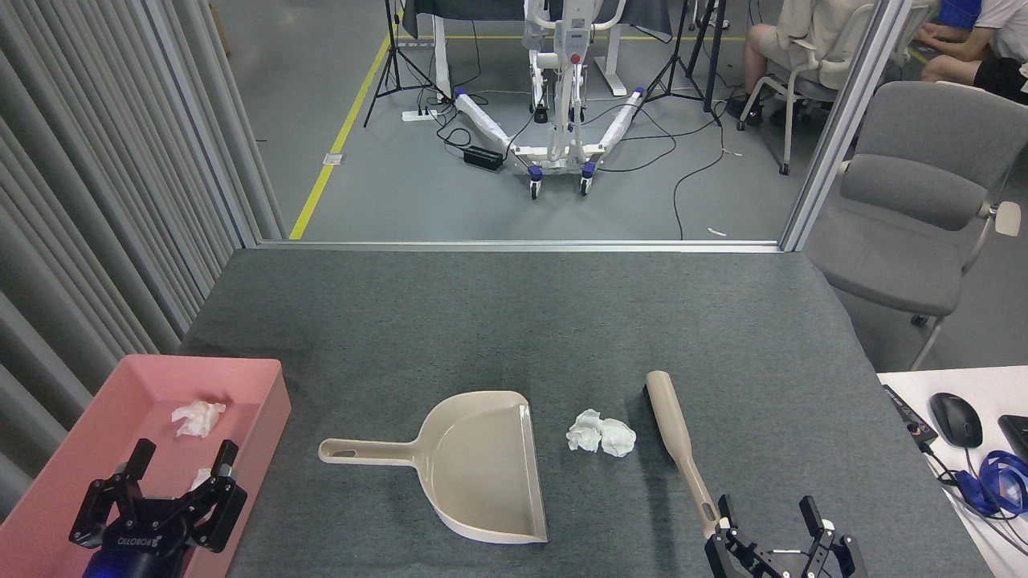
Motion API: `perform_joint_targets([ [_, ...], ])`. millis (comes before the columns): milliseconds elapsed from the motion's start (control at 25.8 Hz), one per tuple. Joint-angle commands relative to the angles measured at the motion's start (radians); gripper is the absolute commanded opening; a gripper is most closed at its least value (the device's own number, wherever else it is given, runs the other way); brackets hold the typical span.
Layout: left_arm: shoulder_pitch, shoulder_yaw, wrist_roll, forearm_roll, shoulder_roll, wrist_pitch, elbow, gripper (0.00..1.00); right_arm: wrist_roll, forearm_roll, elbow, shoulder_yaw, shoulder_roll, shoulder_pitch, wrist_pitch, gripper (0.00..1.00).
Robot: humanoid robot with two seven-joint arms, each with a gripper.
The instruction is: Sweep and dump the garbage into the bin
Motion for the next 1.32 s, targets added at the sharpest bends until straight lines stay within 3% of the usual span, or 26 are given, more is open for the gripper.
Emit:
perform_joint_targets([
  [0, 0.0, 0.001, 0.0, 0.0, -0.001, 0.0, 0.0, 1.0, 0.004, -0.001, 0.007, 0.013, 0.011, -0.003, 0.003, 0.98],
  [890, 0.0, 0.0, 0.0, -0.006, 0.002, -0.01, -0.003, 1.0, -0.045, 0.002, 0.142, 0.065, 0.064, -0.066, 0.007, 0.98],
  [1084, -0.004, 0.001, 0.002, -0.023, 0.002, -0.126, 0.003, 1.0, -0.045, 0.002, 0.165, 0.065, 0.072, -0.084, 0.009, 0.98],
  [1277, -0.006, 0.009, 0.0, -0.026, 0.002, -0.125, 0.015, 1.0, -0.04, 0.002, 0.177, 0.081, 0.086, -0.086, 0.038, 0.98],
])
